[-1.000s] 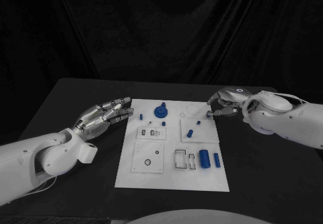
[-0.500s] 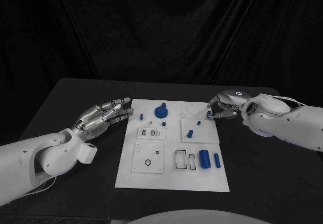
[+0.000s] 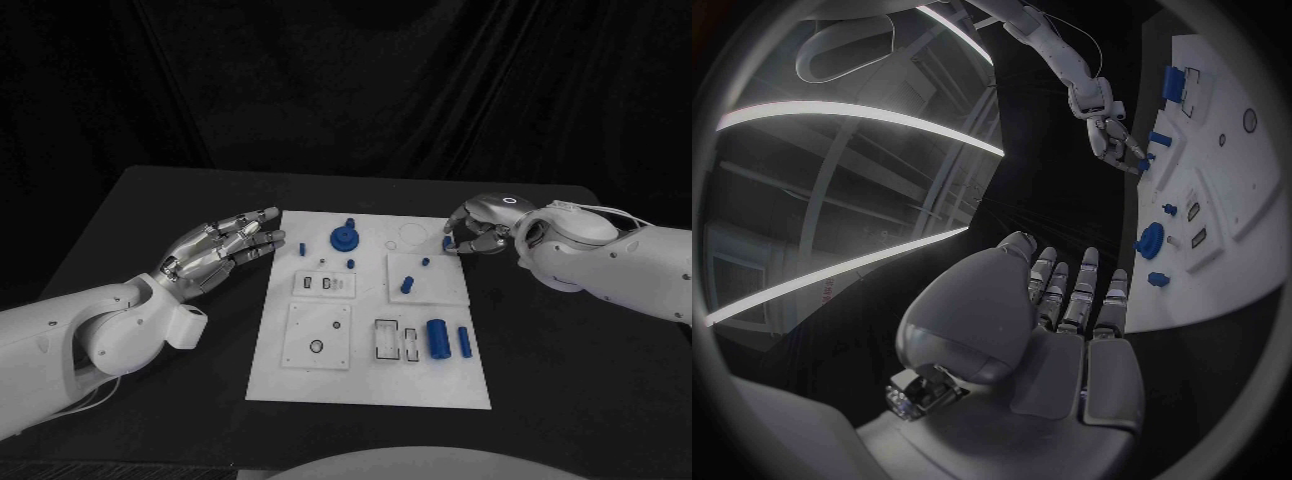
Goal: Assemble the parts on the task board
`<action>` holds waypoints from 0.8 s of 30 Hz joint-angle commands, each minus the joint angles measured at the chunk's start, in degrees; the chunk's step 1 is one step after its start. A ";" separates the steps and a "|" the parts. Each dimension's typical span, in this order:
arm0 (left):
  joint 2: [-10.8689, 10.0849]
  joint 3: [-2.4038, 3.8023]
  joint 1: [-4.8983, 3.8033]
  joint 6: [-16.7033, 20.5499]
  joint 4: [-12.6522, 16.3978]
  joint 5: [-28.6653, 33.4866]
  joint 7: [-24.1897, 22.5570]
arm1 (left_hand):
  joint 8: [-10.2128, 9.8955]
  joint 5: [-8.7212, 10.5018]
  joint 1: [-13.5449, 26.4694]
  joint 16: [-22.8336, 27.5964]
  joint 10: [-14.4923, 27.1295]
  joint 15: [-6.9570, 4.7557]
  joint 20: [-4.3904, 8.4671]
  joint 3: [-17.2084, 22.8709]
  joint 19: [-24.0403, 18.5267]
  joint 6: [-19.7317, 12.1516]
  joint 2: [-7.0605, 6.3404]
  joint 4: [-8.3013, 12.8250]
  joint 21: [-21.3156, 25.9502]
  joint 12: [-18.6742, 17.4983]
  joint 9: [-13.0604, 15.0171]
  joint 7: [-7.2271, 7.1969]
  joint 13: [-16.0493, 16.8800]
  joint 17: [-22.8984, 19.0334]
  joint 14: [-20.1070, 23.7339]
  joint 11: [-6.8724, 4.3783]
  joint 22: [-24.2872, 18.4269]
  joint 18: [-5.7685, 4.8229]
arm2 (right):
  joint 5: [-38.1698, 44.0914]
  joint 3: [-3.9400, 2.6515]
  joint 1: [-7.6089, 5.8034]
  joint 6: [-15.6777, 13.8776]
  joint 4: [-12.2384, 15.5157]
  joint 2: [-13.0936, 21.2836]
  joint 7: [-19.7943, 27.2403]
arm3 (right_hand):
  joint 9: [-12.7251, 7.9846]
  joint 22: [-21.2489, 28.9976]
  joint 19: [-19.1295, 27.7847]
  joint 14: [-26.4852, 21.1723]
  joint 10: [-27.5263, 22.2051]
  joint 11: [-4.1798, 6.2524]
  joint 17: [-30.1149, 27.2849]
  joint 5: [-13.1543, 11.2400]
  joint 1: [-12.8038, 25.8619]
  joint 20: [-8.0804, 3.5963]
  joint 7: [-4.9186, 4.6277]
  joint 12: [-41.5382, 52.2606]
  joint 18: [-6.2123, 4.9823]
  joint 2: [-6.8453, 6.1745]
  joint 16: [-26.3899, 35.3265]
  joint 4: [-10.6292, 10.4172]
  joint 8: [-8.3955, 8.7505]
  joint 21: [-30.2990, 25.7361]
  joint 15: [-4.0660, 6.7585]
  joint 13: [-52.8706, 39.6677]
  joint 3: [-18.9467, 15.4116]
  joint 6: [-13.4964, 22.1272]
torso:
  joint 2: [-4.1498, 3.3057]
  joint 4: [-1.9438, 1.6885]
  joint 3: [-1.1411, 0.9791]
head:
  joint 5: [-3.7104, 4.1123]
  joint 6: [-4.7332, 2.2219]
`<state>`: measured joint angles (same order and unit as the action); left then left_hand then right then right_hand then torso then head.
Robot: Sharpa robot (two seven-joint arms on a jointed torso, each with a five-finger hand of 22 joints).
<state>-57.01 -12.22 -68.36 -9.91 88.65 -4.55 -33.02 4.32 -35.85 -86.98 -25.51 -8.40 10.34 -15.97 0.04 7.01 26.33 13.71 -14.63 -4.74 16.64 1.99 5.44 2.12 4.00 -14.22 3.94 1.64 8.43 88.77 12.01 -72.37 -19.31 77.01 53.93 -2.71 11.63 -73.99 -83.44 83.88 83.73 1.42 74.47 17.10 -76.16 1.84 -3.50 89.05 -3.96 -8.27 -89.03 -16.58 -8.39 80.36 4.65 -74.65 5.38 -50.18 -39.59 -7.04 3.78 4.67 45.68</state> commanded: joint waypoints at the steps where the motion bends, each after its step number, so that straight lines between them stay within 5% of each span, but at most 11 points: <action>1: 0.07 0.05 0.10 -0.78 0.06 0.05 -0.63 | 0.53 -1.10 -0.76 -0.69 0.28 0.02 0.02 1.50 0.04 0.29 -0.09 -0.13 0.79 0.87 1.01 0.21 0.56 -0.46 0.69 0.73 0.09 1.37 | 0.02 -0.02 0.16 0.63 -0.28 -0.19 -0.47 | 0.88 -13.06 -2.15 6.12 6.27 -0.17 15.53 1.34 -1.57 0.11 -0.11 0.95 1.72 0.43 -0.97 0.47 -1.12 0.34 -0.20 -15.35 0.60 -0.62 | -0.05 0.03 0.00 | 0.00 0.05; 19: -0.13 0.05 0.10 -0.79 0.18 0.04 -0.45 | 0.53 -1.10 -0.76 -0.69 0.28 0.02 0.02 1.50 0.04 0.29 -0.09 -0.13 0.79 0.87 1.01 0.21 0.56 -0.46 0.69 0.73 0.09 1.37 | 0.02 -0.02 0.38 1.01 -0.93 -0.85 -0.61 | 1.39 -13.03 -2.11 6.12 6.27 -0.16 15.53 1.19 -1.92 0.14 -0.07 0.95 1.69 0.53 -0.97 0.59 -1.82 0.24 -0.20 -15.35 0.63 -1.50 | 0.01 0.02 0.04 | 0.05 0.28; 24: -0.16 0.05 0.10 -0.81 0.18 0.04 -0.38 | 0.53 -1.10 -0.76 -0.69 0.28 0.02 0.02 1.50 0.04 0.29 -0.09 -0.13 0.79 0.87 1.01 0.21 0.56 -0.46 0.69 0.73 0.09 1.37 | 0.02 -0.02 0.40 1.09 -0.98 -0.95 -0.72 | 2.71 -13.01 -2.08 6.12 6.27 -0.05 15.53 1.16 -2.93 0.08 0.05 0.95 1.67 0.71 -0.97 1.15 -3.80 0.16 -0.11 -15.35 0.72 -3.42 | 0.00 0.04 0.00 | 0.06 0.28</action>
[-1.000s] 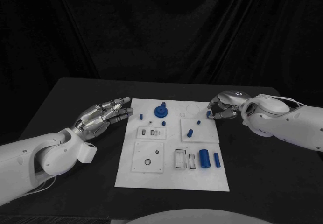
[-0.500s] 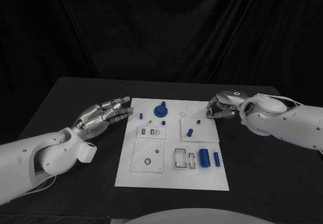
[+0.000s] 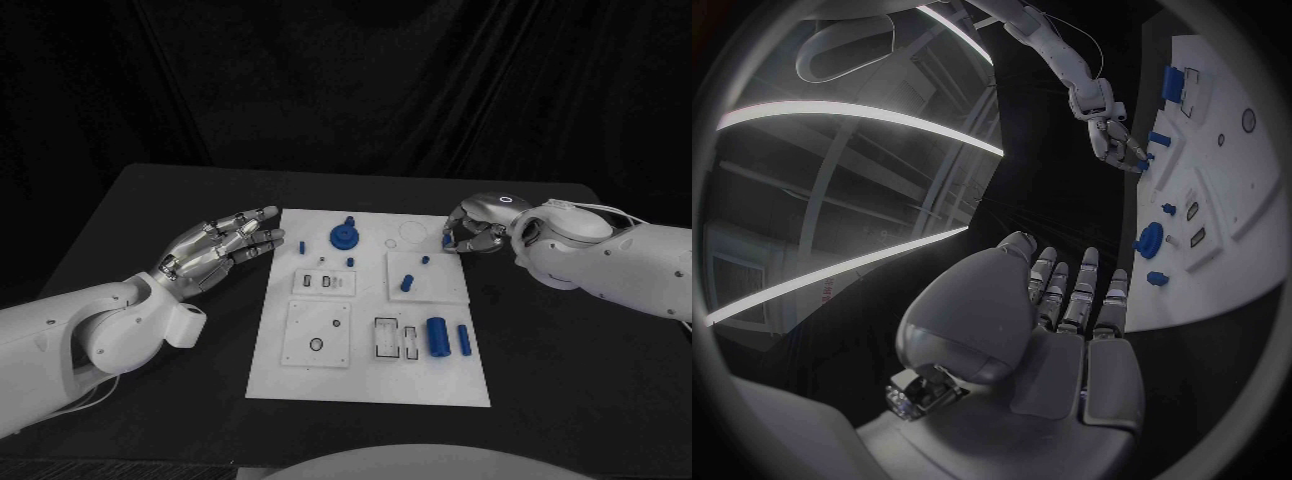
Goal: Assemble the parts on the task board
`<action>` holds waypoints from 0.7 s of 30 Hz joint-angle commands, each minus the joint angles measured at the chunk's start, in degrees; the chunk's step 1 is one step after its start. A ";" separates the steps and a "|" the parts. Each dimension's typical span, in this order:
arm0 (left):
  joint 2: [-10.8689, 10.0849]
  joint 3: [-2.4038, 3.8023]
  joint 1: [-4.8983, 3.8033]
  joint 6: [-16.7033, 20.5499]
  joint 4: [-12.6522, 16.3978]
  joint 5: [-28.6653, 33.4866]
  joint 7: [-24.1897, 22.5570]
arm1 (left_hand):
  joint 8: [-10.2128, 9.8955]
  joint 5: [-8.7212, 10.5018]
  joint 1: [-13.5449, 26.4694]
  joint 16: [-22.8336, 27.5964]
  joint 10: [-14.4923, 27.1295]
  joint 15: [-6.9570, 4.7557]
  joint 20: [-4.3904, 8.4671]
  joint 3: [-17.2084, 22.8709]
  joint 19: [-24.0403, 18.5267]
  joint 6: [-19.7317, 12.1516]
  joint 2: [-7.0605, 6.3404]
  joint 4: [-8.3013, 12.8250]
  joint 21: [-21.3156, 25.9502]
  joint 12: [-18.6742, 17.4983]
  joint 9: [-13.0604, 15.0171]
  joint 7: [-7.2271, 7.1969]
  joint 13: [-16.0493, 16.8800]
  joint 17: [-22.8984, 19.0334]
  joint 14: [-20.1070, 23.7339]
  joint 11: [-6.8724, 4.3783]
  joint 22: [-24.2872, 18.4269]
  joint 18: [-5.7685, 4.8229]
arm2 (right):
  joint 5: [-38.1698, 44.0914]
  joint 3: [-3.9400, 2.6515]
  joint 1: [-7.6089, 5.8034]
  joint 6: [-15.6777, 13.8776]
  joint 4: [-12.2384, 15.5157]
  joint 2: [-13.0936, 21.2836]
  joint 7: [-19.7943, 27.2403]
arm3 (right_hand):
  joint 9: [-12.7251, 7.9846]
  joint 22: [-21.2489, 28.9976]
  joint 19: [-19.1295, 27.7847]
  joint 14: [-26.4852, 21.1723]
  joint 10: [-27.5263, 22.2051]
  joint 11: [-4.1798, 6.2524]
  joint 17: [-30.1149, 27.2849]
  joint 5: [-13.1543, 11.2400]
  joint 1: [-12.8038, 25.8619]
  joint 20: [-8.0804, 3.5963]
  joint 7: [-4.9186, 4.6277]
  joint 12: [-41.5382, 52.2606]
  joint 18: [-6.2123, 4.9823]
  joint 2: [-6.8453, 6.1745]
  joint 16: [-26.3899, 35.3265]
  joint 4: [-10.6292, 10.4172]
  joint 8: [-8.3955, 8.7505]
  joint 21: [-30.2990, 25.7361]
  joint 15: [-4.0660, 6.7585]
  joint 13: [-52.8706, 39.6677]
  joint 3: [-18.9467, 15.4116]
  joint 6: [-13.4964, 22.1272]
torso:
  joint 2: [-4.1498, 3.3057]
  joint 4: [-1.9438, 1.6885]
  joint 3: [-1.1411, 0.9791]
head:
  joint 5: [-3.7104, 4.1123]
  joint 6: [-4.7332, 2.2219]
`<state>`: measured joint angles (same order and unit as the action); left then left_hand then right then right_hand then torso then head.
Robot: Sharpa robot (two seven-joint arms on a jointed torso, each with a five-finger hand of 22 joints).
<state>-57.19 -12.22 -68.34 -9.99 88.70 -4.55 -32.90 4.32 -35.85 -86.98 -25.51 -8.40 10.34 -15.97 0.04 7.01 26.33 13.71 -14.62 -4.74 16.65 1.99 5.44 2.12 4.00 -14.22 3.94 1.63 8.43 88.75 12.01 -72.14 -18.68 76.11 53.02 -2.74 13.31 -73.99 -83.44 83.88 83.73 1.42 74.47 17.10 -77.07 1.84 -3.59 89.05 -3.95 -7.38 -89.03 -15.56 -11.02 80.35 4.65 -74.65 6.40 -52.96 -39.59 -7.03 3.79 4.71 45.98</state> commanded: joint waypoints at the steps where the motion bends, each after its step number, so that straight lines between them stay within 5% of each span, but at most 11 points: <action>1: 0.02 0.05 0.08 -0.72 0.13 0.04 -0.49 | 0.53 -1.10 -0.76 -0.69 0.28 0.02 0.02 1.50 0.04 0.29 -0.09 -0.13 0.79 0.87 1.01 0.21 0.56 -0.46 0.69 0.73 0.10 1.37 | 0.05 -0.02 0.17 0.43 -0.09 -0.05 -0.68 | 1.12 -13.00 -2.06 6.12 6.27 -0.05 15.53 1.15 -2.03 0.08 0.14 0.95 1.66 -0.16 -0.97 0.13 -1.28 0.14 -0.11 -15.35 -0.32 -0.70 | 0.01 0.06 -0.02 | 0.01 -0.02; 21: -0.02 0.05 0.10 -0.89 0.07 0.04 -0.43 | 0.51 -1.09 -0.73 -0.64 0.34 0.04 0.01 1.80 0.00 0.25 -0.16 -0.12 0.82 0.88 1.01 0.26 0.55 -0.47 0.80 0.80 0.09 1.35 | 0.05 -0.03 0.25 -2.01 0.01 -0.31 -0.30 | 6.00 -13.01 -2.11 6.12 6.27 0.20 15.53 5.75 -3.90 -0.16 0.38 0.95 1.67 1.01 -0.97 1.72 -6.65 0.15 0.10 -15.35 -0.03 -0.85 | 0.00 -0.07 -0.05 | -0.17 0.03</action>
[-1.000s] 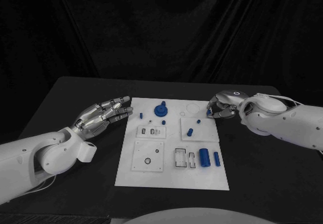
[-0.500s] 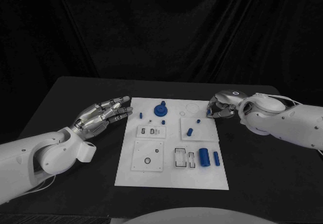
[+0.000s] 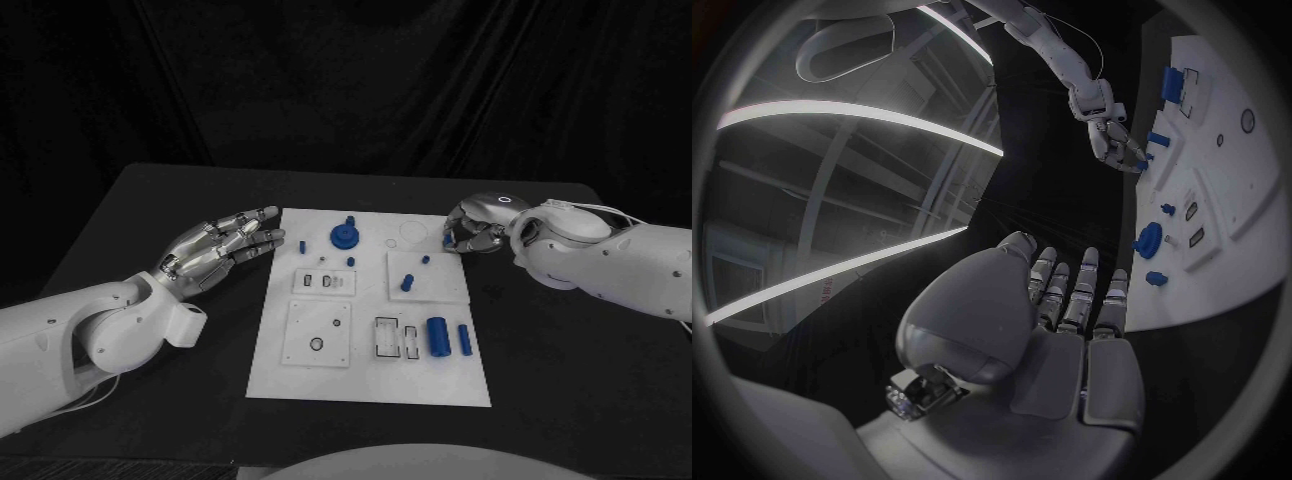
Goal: Assemble the parts on the task board
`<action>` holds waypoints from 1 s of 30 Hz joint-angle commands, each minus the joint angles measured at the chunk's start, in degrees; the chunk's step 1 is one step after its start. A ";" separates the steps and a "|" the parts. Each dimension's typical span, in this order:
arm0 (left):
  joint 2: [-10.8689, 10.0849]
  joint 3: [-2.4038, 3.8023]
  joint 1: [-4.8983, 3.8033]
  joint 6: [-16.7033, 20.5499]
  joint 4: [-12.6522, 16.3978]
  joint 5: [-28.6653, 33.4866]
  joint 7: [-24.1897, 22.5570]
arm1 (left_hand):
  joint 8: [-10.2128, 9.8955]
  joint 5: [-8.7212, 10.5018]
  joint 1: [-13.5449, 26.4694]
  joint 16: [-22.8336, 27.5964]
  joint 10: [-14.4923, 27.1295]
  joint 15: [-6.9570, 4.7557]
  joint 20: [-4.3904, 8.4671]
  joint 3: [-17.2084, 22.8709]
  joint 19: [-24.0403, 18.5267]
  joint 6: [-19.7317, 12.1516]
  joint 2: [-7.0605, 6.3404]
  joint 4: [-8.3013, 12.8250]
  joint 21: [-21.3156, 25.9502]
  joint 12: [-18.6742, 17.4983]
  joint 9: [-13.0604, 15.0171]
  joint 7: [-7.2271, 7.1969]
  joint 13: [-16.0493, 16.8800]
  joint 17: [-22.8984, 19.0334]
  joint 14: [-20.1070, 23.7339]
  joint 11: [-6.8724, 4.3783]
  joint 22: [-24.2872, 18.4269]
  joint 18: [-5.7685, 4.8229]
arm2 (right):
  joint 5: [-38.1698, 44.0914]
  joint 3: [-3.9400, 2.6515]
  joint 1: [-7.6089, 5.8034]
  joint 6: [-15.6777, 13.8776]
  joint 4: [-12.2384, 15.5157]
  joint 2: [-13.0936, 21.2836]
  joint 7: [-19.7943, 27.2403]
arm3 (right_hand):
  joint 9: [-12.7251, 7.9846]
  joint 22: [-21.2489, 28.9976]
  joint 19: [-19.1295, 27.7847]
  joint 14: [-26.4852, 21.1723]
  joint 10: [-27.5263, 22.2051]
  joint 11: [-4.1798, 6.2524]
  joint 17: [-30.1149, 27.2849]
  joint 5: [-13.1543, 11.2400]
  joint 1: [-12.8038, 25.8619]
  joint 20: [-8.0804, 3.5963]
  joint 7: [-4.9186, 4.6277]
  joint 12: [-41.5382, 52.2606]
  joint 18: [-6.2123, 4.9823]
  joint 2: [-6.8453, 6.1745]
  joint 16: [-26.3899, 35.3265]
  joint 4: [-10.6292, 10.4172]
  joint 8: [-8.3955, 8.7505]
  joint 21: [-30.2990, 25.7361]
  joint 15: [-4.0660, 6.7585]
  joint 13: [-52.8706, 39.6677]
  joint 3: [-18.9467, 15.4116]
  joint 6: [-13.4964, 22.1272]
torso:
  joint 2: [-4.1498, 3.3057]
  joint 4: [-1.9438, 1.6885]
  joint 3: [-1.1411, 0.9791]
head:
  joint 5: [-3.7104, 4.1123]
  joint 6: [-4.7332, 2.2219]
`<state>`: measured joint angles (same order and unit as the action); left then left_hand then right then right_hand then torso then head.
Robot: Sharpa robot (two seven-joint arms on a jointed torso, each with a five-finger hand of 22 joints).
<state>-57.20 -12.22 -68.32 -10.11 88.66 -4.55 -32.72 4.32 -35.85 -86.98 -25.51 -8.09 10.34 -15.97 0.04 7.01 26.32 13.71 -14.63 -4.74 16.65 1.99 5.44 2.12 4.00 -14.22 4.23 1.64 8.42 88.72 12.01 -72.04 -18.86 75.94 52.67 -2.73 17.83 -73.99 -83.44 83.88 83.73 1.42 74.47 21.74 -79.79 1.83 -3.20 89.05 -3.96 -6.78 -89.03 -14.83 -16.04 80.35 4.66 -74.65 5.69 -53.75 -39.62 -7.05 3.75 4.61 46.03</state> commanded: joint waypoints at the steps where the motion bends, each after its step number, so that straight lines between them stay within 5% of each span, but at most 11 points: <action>1: -0.03 0.04 0.08 -0.77 0.11 0.05 -0.60 | 0.51 -1.09 -0.73 -0.64 0.03 0.04 0.01 1.79 0.00 0.26 -0.16 -0.12 0.82 0.88 1.01 0.26 0.55 -0.47 0.79 0.51 0.09 1.35 | 0.07 -0.03 0.16 -2.55 0.36 0.07 -0.19 | 1.63 -13.01 -2.12 6.12 6.27 0.18 15.53 1.38 -1.25 -0.15 -0.02 0.95 1.67 0.42 -0.97 1.05 -1.79 0.16 0.10 -15.35 0.71 0.00 | 0.03 -0.05 -0.02 | -0.07 -0.03; 9: -0.06 0.04 0.09 -0.77 0.10 0.05 -0.56 | 0.51 -1.09 -0.73 -0.64 0.03 0.04 0.01 1.79 0.00 0.26 -0.16 -0.12 0.82 0.88 1.01 0.26 0.55 -0.47 0.79 0.51 0.09 1.35 | 0.08 -0.06 -0.81 -6.94 4.38 0.59 0.21 | 2.61 -13.02 -2.16 6.12 6.27 0.04 15.53 2.89 -1.57 -0.12 -0.28 0.95 1.68 0.62 -0.97 1.33 -2.87 0.18 0.05 -15.35 0.96 -0.04 | 0.06 0.08 0.01 | -0.46 -0.32; 14: -0.06 0.04 0.09 -0.65 0.04 0.05 -0.47 | 0.53 -1.07 -0.69 -0.80 0.01 0.07 0.00 1.99 0.03 0.36 -0.22 -0.13 0.81 0.99 1.02 0.30 0.56 -0.45 0.75 0.57 0.10 1.34 | 0.08 -0.07 -2.85 -7.83 8.81 0.39 0.04 | 2.92 -13.07 -2.25 6.12 6.27 -0.02 15.53 3.08 -1.61 -0.10 -0.35 0.95 1.72 0.70 -0.97 1.38 -3.30 0.34 0.02 -15.35 1.03 -0.37 | 0.04 0.03 0.04 | -0.37 -0.31; 21: 0.17 0.04 0.09 -0.66 -0.06 0.05 -0.38 | 0.54 -1.07 -0.68 -0.81 -0.01 0.08 0.00 2.01 0.06 0.39 -0.24 -0.13 0.80 1.03 1.02 0.30 0.57 -0.45 0.74 0.57 0.10 1.33 | 0.12 -0.08 -3.81 -5.62 11.82 -2.64 -0.85 | 2.99 -12.93 -2.06 6.12 6.27 -0.07 15.53 3.10 -1.55 -0.10 -0.44 0.95 1.62 0.74 -0.97 1.37 -3.39 -0.08 0.00 -15.35 1.04 -0.42 | 0.00 -0.01 0.04 | -0.15 -0.05; 30: 0.20 0.04 0.09 -0.73 -0.03 0.05 -0.33 | 0.53 -1.07 -0.67 -0.80 0.00 0.08 -0.01 2.03 0.04 0.35 -0.24 -0.14 0.81 1.02 1.02 0.30 0.56 -0.45 0.75 0.57 0.10 1.33 | 3.94 -0.08 -2.02 -0.27 11.87 -8.62 -3.72 | 3.25 -12.40 -1.31 6.12 6.27 -0.31 15.53 3.15 -1.70 -0.01 -0.63 0.95 1.24 0.92 -0.97 1.63 -3.69 -1.73 -0.17 -15.35 1.20 -0.61 | 0.00 -0.04 0.05 | -0.59 0.07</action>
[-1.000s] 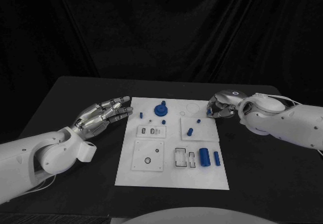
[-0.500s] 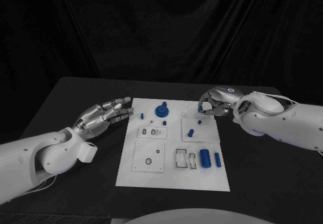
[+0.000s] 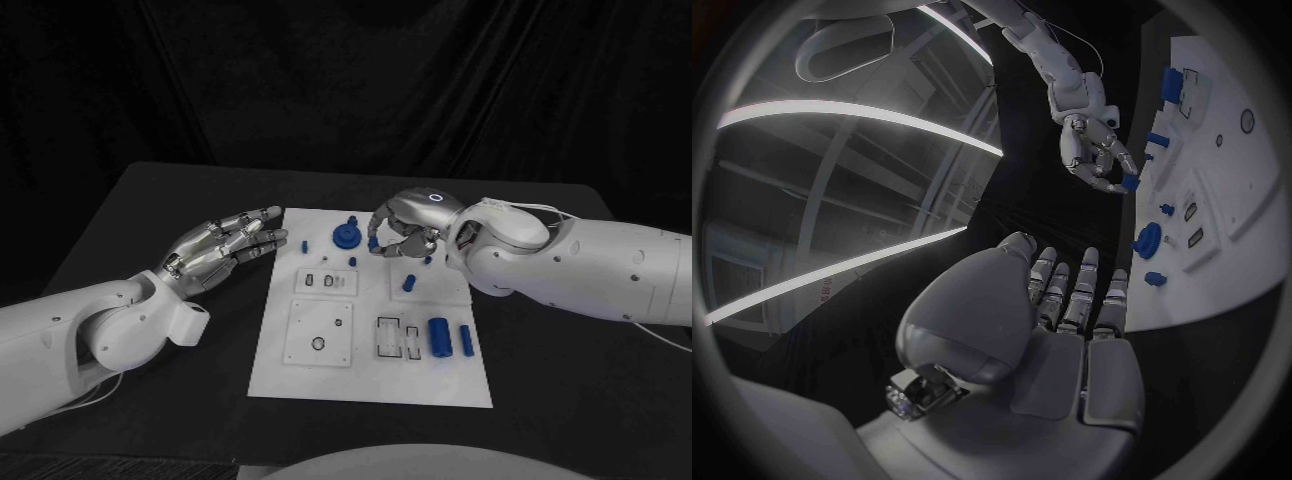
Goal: Assemble the parts on the task board
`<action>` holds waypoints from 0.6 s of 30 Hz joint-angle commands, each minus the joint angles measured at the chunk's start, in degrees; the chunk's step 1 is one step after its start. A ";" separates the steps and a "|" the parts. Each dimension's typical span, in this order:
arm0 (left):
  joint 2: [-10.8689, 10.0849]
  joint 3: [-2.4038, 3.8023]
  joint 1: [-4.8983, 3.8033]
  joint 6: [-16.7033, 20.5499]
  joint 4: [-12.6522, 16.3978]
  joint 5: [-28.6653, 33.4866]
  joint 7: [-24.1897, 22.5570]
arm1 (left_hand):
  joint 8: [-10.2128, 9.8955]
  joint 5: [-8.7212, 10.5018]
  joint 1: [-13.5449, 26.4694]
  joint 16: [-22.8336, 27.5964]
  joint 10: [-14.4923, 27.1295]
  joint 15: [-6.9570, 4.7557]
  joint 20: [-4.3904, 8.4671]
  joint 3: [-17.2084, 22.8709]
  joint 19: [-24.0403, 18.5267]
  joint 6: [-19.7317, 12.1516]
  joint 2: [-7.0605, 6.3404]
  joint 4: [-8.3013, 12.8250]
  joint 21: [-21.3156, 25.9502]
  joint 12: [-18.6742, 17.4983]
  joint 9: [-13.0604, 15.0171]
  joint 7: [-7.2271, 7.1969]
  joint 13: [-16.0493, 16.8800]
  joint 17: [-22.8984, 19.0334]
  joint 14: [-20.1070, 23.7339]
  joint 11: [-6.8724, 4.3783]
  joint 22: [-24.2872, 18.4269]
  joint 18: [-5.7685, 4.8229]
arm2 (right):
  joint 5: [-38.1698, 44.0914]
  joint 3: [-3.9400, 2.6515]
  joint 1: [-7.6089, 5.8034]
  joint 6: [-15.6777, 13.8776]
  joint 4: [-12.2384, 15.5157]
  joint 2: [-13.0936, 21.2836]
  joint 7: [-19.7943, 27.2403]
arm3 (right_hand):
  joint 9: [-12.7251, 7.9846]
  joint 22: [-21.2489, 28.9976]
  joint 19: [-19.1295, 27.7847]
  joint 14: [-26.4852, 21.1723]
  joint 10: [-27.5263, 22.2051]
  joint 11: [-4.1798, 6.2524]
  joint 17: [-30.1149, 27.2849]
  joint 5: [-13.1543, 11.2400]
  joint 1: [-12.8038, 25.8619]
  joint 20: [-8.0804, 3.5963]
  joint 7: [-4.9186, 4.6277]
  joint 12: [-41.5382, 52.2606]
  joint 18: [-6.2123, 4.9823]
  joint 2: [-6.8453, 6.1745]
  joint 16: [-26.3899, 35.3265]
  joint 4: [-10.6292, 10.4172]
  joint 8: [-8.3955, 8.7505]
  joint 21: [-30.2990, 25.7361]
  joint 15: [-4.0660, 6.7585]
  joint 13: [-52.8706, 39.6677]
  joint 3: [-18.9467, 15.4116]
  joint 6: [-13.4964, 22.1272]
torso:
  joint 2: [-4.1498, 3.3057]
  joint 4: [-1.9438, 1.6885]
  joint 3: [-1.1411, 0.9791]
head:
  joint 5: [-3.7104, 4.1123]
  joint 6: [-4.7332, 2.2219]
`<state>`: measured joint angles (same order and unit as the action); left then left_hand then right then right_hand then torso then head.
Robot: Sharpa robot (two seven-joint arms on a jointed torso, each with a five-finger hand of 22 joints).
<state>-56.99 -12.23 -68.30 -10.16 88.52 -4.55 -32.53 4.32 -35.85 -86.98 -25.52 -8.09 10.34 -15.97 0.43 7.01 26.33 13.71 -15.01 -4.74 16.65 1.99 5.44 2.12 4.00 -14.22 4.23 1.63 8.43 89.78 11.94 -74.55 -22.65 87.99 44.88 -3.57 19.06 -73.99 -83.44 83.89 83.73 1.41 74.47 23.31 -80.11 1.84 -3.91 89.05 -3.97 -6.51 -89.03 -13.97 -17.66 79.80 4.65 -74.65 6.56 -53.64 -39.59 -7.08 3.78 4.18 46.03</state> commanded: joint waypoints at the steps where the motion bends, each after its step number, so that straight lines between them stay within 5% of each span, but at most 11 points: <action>1: -0.03 0.04 0.07 -0.67 0.13 0.05 -0.51 | 0.53 -1.07 -0.67 -0.80 0.00 0.08 0.00 1.64 0.04 0.34 -0.24 0.24 0.81 1.02 1.02 0.30 0.57 -0.45 0.75 0.57 0.10 1.33 | 3.17 -0.01 0.67 3.97 -0.30 -1.37 -3.17 | 2.03 -12.33 -1.21 6.11 6.27 -0.32 15.53 1.57 -1.39 0.00 0.06 0.95 1.19 0.64 -0.97 0.79 -2.07 -1.41 -0.18 -15.35 0.34 -0.70 | -0.04 0.04 0.00 | -0.20 0.11; 18: 0.22 0.04 0.06 -0.70 0.08 0.05 -0.28 | 0.53 -1.07 -0.67 -0.80 0.00 0.08 0.00 1.64 0.04 0.34 -0.24 0.24 0.81 1.02 1.02 0.30 0.57 -0.45 0.75 0.57 0.10 1.33 | 4.71 -0.02 1.96 6.23 -0.97 -5.76 -5.21 | 2.15 -11.99 -0.73 6.11 6.27 -0.62 15.53 1.60 -1.35 0.13 -0.17 0.95 0.96 0.64 -0.97 1.04 -2.08 -2.48 -0.38 -15.35 0.40 -0.50 | 0.00 -0.01 0.03 | -0.04 0.80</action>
<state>-56.88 -12.23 -68.29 -10.19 88.52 -4.55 -32.31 4.32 -35.85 -86.98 -25.52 -8.09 10.34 -15.97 0.43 7.01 26.33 13.71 -15.00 -4.74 16.65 1.99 5.44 2.12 4.00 -14.22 4.24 1.63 8.43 93.23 11.94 -72.73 -17.85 87.09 39.20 -6.87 19.38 -73.99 -83.44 83.88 84.13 1.00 74.47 23.30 -80.11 1.84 -3.92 89.05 -3.97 -6.51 -89.03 -13.34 -17.88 78.64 4.64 -74.65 5.93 -53.64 -39.61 -7.08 3.80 4.27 46.66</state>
